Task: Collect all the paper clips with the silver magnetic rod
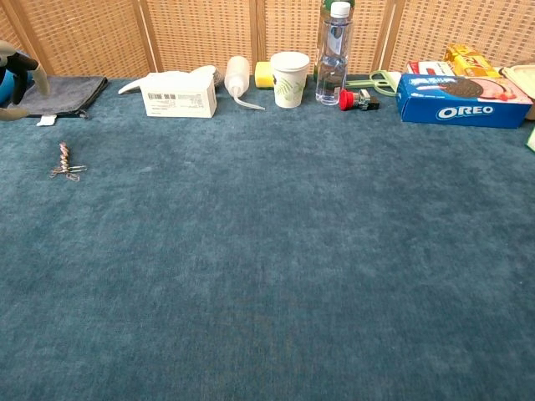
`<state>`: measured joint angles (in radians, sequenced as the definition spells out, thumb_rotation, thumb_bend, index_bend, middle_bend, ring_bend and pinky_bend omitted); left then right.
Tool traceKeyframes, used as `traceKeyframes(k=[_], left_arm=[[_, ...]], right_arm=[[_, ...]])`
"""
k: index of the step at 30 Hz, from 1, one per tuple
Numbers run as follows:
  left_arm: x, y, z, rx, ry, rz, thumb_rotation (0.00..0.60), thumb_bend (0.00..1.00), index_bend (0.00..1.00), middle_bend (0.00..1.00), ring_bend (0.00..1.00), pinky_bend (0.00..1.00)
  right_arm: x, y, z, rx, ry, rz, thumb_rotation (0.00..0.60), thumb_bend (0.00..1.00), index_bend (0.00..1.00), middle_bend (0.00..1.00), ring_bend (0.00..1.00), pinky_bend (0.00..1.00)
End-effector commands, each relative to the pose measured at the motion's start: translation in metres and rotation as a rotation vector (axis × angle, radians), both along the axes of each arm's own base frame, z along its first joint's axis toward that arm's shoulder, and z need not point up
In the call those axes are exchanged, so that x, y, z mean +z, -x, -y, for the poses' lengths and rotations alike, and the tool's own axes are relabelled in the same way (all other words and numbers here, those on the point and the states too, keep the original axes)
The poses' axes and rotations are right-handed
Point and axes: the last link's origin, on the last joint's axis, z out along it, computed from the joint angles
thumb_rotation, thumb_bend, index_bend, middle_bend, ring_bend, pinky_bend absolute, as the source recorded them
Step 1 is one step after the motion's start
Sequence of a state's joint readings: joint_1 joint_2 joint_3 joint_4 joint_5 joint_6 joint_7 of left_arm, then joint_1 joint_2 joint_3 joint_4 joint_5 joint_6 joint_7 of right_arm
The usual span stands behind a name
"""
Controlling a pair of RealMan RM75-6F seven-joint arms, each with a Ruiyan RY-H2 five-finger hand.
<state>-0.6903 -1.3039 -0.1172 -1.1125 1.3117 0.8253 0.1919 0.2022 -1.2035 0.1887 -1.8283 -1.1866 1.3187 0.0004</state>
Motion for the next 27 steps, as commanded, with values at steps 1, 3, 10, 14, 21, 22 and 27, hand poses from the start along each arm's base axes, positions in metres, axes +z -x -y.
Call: traceKeyframes(k=[1, 3, 10, 14, 21, 22, 27], left_arm=[[0.005, -0.001, 0.002, 0.002, -0.017, 0.018, 0.405, 0.65, 0.25, 0.34, 0.39, 0.45], [0.009, -0.001, 0.005, 0.003, -0.030, 0.039, 0.391, 0.64, 0.24, 0.31, 0.34, 0.44], [0.033, 0.005, 0.033, 0.017, -0.070, 0.117, 0.355, 0.63, 0.19, 0.26, 0.29, 0.37], [0.057, 0.004, 0.066, 0.019, -0.126, 0.184, 0.342, 0.63, 0.19, 0.26, 0.28, 0.37], [0.079, 0.011, 0.136, 0.061, -0.167, 0.281, 0.313, 0.63, 0.19, 0.26, 0.26, 0.37], [0.081, 0.012, 0.145, 0.068, -0.171, 0.295, 0.312, 0.63, 0.19, 0.26, 0.26, 0.37], [0.086, 0.015, 0.192, 0.076, -0.198, 0.355, 0.311, 0.63, 0.19, 0.24, 0.26, 0.37]], right_arm=[[0.000, 0.001, 0.000, -0.005, -0.006, -0.001, 0.600, 0.51, 0.30, 0.35, 0.39, 0.40], [0.001, 0.001, 0.001, -0.004, -0.004, -0.002, 0.600, 0.51, 0.30, 0.35, 0.39, 0.40], [0.005, -0.003, 0.006, 0.020, -0.003, -0.020, 0.600, 0.51, 0.22, 0.26, 0.27, 0.35], [0.008, -0.008, 0.009, 0.042, 0.005, -0.049, 0.600, 0.51, 0.19, 0.23, 0.24, 0.31], [0.007, -0.009, 0.007, 0.096, 0.020, -0.101, 0.600, 0.51, 0.17, 0.19, 0.18, 0.27], [0.007, -0.009, 0.006, 0.103, 0.020, -0.109, 0.600, 0.51, 0.18, 0.19, 0.16, 0.27], [0.008, -0.008, -0.001, 0.152, 0.039, -0.193, 0.600, 0.51, 0.15, 0.16, 0.13, 0.25]])
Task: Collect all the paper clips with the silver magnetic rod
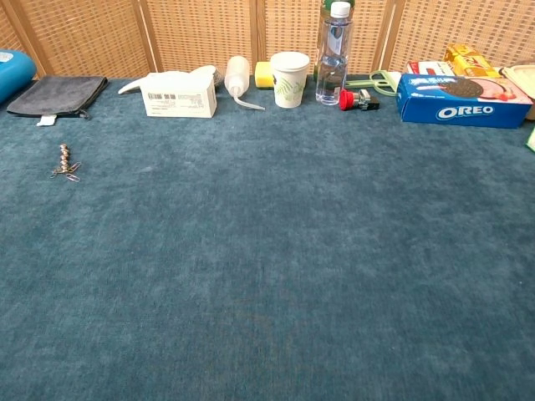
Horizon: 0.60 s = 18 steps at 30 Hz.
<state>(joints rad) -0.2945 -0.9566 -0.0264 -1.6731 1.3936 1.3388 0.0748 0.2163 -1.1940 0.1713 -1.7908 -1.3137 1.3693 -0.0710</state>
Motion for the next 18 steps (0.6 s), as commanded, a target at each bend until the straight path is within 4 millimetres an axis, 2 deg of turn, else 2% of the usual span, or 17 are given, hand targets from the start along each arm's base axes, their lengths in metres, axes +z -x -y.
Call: traceKeyframes(k=[1, 5, 8, 13, 18], left_arm=[[0.004, 0.001, 0.039, 0.004, -0.017, 0.051, 0.311, 0.63, 0.19, 0.23, 0.25, 0.37], [0.002, 0.004, 0.074, 0.011, -0.042, 0.072, 0.311, 0.63, 0.21, 0.23, 0.25, 0.37], [-0.001, 0.006, 0.091, 0.020, -0.046, 0.062, 0.311, 0.63, 0.21, 0.23, 0.24, 0.37], [-0.007, 0.008, 0.116, 0.066, -0.078, 0.112, 0.313, 0.63, 0.21, 0.23, 0.24, 0.36], [-0.008, 0.005, 0.124, 0.057, -0.102, 0.116, 0.312, 0.63, 0.21, 0.23, 0.24, 0.36]], right_arm=[[-0.002, 0.002, -0.007, 0.030, 0.013, -0.060, 0.600, 0.51, 0.15, 0.15, 0.13, 0.25], [-0.008, 0.005, -0.018, 0.057, 0.019, -0.138, 0.600, 0.51, 0.15, 0.15, 0.12, 0.23], [-0.012, 0.006, -0.024, 0.059, 0.020, -0.166, 0.600, 0.51, 0.15, 0.15, 0.12, 0.22], [-0.022, 0.013, -0.033, 0.049, 0.012, -0.186, 0.600, 0.51, 0.14, 0.15, 0.11, 0.22], [-0.023, 0.016, -0.038, 0.068, 0.024, -0.179, 0.600, 0.51, 0.14, 0.15, 0.10, 0.22]])
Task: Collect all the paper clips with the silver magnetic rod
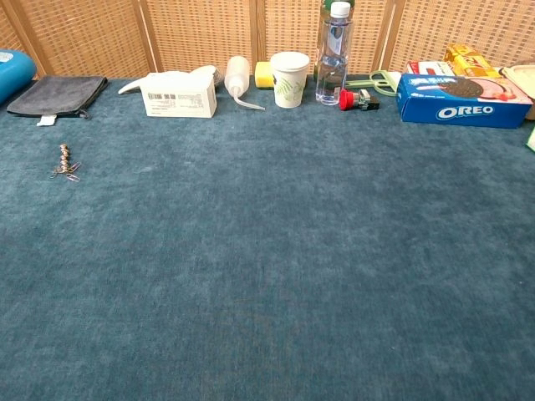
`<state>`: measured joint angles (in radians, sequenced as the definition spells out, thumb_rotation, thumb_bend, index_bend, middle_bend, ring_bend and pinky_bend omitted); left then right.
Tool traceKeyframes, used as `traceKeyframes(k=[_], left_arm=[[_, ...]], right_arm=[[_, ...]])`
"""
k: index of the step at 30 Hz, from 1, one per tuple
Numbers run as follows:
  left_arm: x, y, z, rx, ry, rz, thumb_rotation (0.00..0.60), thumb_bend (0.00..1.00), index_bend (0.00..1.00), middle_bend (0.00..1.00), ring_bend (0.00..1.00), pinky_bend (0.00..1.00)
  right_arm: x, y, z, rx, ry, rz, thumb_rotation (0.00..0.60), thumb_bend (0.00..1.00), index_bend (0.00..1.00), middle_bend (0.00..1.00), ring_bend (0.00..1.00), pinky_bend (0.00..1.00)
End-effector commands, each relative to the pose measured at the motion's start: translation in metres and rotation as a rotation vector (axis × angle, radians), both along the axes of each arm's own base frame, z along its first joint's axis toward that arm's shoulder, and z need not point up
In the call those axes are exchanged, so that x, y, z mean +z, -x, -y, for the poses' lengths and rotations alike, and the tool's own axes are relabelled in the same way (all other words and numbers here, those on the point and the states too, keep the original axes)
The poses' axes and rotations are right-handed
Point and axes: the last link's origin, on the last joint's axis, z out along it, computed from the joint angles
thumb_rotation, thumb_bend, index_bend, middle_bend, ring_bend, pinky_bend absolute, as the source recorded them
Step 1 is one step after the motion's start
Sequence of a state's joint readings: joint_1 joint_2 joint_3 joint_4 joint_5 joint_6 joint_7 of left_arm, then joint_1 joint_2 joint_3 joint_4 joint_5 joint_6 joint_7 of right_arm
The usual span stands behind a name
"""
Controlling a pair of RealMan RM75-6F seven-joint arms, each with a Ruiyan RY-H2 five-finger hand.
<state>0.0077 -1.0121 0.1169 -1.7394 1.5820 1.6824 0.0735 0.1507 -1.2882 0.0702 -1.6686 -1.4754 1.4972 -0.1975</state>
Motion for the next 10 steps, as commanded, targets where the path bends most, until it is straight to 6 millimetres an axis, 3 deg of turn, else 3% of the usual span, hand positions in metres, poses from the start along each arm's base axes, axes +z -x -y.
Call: traceKeyframes(k=[1, 10], left_arm=[[0.0010, -0.0031, 0.0027, -0.009, -0.011, -0.001, 0.312, 0.63, 0.21, 0.23, 0.24, 0.36], [0.0068, -0.0042, -0.0043, -0.002, -0.033, -0.007, 0.312, 0.63, 0.19, 0.23, 0.24, 0.36]], right_arm=[[-0.0013, 0.0028, -0.0028, 0.004, -0.001, 0.013, 0.600, 0.51, 0.14, 0.15, 0.10, 0.22], [-0.0038, 0.0074, 0.0001, -0.003, -0.009, 0.036, 0.600, 0.51, 0.14, 0.14, 0.10, 0.21]])
